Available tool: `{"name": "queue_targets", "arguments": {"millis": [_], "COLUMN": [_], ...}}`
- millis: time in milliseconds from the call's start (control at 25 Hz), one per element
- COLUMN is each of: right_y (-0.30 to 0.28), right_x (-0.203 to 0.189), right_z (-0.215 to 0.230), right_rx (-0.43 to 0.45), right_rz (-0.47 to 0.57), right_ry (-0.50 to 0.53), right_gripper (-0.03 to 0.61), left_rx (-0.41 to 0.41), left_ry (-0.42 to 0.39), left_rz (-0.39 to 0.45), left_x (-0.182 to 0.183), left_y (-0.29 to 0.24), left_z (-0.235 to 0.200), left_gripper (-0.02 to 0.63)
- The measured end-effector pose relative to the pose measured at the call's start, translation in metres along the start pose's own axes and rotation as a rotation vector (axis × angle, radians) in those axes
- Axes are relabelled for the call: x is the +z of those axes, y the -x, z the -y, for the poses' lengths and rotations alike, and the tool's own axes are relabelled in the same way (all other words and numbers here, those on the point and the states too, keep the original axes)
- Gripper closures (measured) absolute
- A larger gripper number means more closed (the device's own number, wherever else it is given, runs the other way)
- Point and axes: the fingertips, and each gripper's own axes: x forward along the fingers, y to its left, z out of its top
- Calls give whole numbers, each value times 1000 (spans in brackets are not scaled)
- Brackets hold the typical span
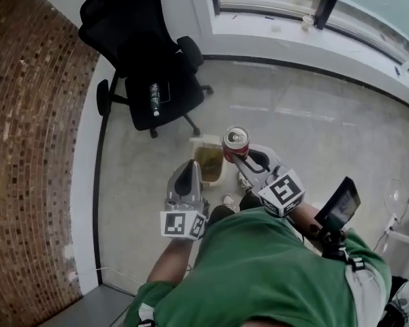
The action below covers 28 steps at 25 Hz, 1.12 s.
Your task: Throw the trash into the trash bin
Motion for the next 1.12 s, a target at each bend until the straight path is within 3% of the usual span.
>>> {"name": "queue_targets", "arguments": {"millis": [320,720,1120], "right_y": [-52,-107,-146], "right_x": [-40,-101,-173], "right_z": [5,2,-26], "right_rx": [192,425,572], "right_rz": [-99,-234,-408], "right_ry": [58,127,207], "right_gripper": [509,509,509], "left_rx": [171,408,524], "left_ry": [35,77,165], "left_rz": [-39,-122,-203], "left_x": [-28,-91,-151], "left_y": [-14,-4,22], "left_z": [-31,-75,-100], "left_gripper": [606,606,606]}}
